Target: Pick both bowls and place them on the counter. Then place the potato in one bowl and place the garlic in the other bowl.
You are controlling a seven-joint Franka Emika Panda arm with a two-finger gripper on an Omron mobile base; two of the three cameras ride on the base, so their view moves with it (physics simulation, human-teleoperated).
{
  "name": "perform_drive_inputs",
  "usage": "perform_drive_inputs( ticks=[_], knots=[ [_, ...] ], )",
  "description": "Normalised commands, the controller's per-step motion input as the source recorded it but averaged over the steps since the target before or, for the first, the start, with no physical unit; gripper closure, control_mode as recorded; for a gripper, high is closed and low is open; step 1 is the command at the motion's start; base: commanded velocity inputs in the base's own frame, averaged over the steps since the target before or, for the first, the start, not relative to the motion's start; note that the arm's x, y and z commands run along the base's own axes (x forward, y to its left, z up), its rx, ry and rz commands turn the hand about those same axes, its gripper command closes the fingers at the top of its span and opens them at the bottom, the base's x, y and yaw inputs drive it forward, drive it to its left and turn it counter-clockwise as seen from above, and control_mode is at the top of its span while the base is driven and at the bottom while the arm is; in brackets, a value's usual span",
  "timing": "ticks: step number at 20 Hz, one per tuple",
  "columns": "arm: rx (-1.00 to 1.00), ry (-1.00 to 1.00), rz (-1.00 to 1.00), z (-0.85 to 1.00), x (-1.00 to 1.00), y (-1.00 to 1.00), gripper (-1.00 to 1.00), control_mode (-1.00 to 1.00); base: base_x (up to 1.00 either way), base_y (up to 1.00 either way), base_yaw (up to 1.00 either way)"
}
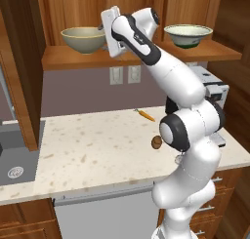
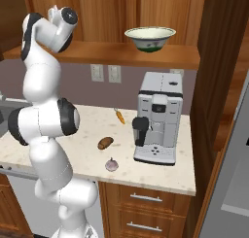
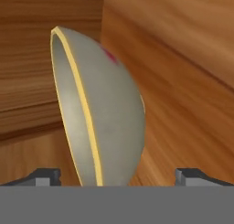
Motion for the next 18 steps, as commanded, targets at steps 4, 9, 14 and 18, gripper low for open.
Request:
perform_drive_inputs(
  ticks=[4, 9, 14, 18],
  knots=[
    [-0.02, 0.0, 0.0, -0.07, 0.35, 0.12, -1.0, -1.0, 0.0, 0.0, 0.0],
    [-0.02, 0.0, 0.0, -0.05, 0.36, 0.12, -1.0, -1.0, 0.0, 0.0, 0.0],
    [-0.09, 0.0, 0.0, -0.12, 0.25, 0.13, -1.0, -1.0, 0.0, 0.0, 0.0],
    [-0.19, 0.07, -0.01, -0.3, 0.1, 0.16, -1.0, -1.0, 0.0, 0.0, 0.0]
  ],
)
